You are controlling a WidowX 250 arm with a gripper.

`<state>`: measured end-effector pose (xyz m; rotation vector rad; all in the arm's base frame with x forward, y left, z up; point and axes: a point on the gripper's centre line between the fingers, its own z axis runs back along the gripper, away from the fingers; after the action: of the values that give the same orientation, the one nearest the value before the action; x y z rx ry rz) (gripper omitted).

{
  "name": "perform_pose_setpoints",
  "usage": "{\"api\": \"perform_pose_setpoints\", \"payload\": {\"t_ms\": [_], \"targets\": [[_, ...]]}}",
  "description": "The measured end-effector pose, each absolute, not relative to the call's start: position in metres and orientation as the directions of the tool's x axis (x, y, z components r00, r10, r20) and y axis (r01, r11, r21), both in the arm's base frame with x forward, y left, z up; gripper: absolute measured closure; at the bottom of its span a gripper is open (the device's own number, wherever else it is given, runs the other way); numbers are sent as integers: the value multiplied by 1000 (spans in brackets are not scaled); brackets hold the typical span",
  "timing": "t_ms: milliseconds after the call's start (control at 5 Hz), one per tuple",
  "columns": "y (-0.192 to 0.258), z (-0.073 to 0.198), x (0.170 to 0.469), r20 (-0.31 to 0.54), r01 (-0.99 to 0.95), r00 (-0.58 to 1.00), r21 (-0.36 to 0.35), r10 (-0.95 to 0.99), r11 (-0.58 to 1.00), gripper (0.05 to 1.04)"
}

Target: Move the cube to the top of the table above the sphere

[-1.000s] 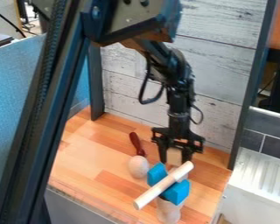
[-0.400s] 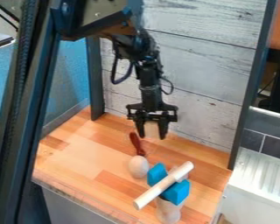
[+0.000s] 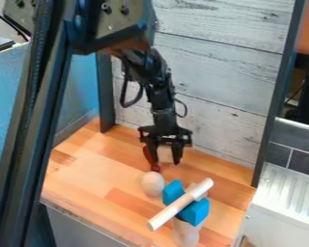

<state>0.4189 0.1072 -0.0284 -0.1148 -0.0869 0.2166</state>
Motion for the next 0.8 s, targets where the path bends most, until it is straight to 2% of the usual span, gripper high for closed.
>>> {"api": "perform_pose_setpoints", "payload": {"t_ms": [200, 400, 600, 800], "targets": [[93, -46, 424, 61, -183, 980, -123, 191, 975, 457], [88, -49, 426, 41, -173, 983, -101, 177, 980, 382], [84, -49, 431, 35, -175, 983, -91, 179, 980, 133], [79, -48, 428, 37, -165, 985, -106, 170, 980, 82]]}}
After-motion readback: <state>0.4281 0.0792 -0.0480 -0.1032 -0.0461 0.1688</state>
